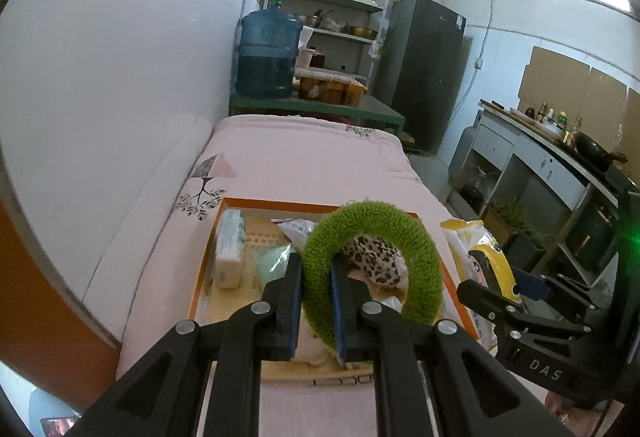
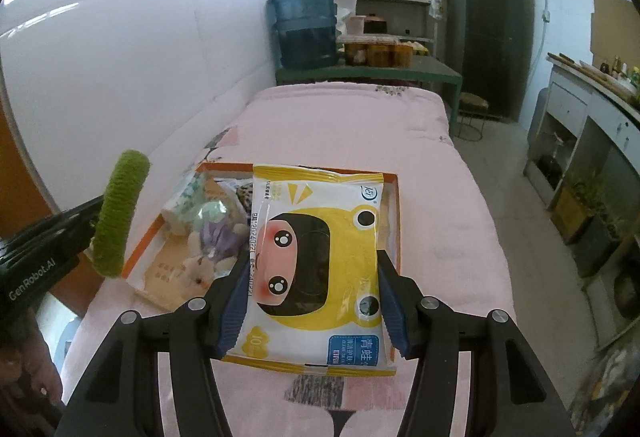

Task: Organize soft objects
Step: 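Carry the green ring with the left tool while the right carries the wipes pack into the lid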

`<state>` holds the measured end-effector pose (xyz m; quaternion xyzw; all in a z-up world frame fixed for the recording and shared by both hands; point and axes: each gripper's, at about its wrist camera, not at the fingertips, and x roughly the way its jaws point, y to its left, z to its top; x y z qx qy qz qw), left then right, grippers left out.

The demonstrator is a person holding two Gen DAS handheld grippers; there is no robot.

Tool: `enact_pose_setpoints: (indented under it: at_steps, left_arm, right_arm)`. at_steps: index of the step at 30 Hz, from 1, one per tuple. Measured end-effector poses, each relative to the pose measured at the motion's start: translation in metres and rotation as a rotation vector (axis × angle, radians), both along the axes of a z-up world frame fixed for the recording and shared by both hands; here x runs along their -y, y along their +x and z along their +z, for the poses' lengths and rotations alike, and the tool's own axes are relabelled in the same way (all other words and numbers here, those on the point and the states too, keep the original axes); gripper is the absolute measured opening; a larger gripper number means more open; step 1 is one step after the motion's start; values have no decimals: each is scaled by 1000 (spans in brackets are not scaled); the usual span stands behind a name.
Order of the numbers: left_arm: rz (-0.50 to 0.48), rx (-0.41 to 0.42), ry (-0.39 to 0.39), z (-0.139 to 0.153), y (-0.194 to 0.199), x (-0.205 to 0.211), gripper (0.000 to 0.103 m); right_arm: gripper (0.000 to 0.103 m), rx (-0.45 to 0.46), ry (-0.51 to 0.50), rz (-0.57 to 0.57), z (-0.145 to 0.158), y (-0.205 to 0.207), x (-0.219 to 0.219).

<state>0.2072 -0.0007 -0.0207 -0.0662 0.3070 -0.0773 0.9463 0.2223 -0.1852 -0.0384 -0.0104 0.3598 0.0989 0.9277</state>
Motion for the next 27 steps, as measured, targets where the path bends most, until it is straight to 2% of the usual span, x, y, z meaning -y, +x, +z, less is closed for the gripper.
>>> enact_pose_setpoints:
  at_steps: [12, 27]
  left_arm:
    - [8, -37, 11, -18, 41, 8, 13]
    - [21, -90, 55, -42, 73, 16, 13]
  right_arm:
    - [60, -49, 7, -5, -24, 43, 5]
    - [60, -95, 30, -4, -46, 64, 10]
